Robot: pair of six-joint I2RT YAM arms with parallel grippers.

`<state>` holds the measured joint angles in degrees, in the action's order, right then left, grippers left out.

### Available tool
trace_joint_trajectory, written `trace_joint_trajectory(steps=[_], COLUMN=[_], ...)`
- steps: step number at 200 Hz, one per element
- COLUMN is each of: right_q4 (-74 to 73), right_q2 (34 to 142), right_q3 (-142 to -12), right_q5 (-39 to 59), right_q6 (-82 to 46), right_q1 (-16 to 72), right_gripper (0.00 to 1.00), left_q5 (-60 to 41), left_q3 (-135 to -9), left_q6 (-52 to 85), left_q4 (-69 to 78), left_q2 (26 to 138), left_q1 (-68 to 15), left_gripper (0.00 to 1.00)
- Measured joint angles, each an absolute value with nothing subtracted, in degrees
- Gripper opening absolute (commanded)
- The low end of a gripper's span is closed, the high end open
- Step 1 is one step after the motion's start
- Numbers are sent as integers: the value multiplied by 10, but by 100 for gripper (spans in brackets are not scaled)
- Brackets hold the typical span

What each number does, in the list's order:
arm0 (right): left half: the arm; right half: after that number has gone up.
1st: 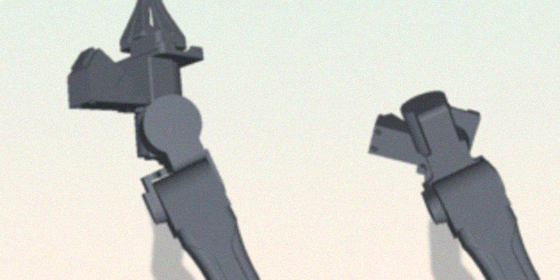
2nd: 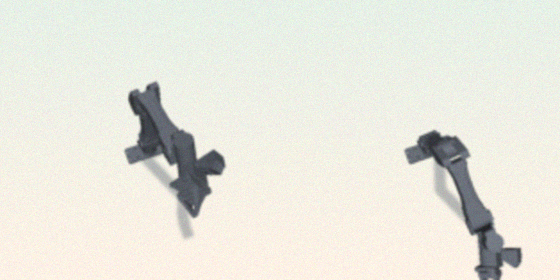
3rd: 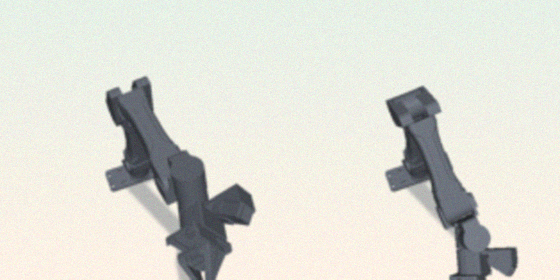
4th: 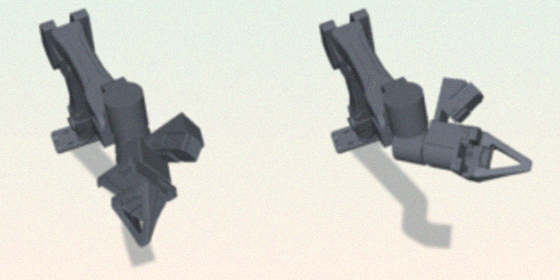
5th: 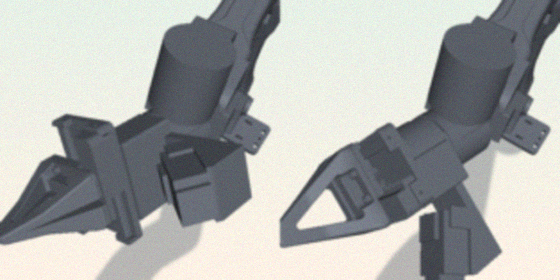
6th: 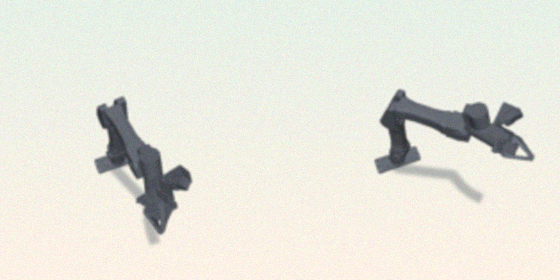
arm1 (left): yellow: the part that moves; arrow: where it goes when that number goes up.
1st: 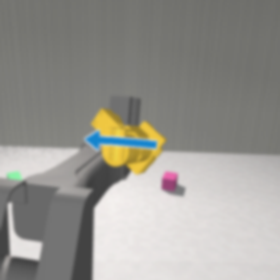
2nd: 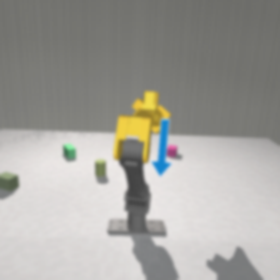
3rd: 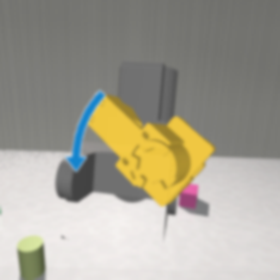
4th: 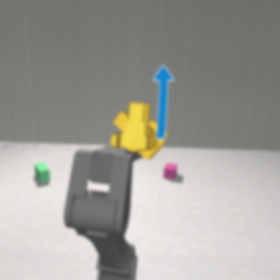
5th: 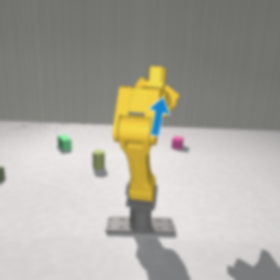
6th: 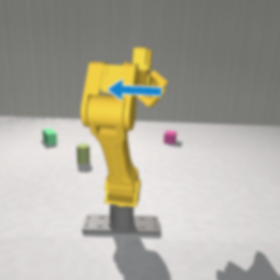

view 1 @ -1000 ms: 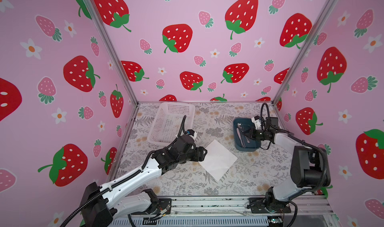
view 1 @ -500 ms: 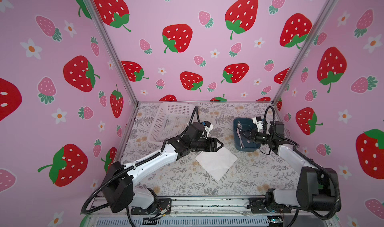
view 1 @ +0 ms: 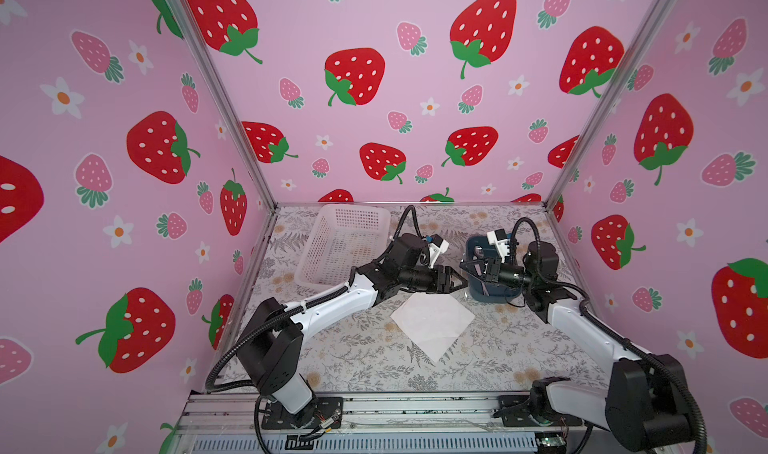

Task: Place the utensils on the paper napkin and roll it up
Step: 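Grasp the fork with the left gripper while the right gripper holds it up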

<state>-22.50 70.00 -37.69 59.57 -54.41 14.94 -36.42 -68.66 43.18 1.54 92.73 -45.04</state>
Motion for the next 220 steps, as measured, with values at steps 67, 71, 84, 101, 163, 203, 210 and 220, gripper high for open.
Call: trace_joint_trajectory(steps=[67, 71, 84, 101, 163, 203, 210, 220], right_q4=[-303, -307, -314, -321, -332, -335, -335, -336], right_q2=[700, 700, 700, 700, 700, 700, 700, 700], right_q3=[-371, -371, -371, -371, -369, -366, -366, -365], right_q5=[597, 597, 597, 597, 595, 594, 594, 593], right_q6=[-615, -618, -625, -632, -641, -645, -645, -645], right_q1=[168, 169, 170, 171, 174, 175, 176, 177], right_gripper=[2, 2, 2, 2, 2, 2, 2, 3], left_q5=[-366, -366, -366, -365, -352, -349, -349, -349], left_q3=[-713, -713, -713, -713, -707, -700, -700, -699], left_q6=[435, 435, 437, 442, 454, 457, 457, 457], left_q4=[33, 34, 39, 45, 66, 71, 71, 70], left_q2=[943, 944, 949, 951, 949, 945, 945, 945], left_q1=[-450, -450, -450, -450, -447, -445, -445, -445], left_gripper=[48, 47, 43, 35, 15, 7, 7, 7])
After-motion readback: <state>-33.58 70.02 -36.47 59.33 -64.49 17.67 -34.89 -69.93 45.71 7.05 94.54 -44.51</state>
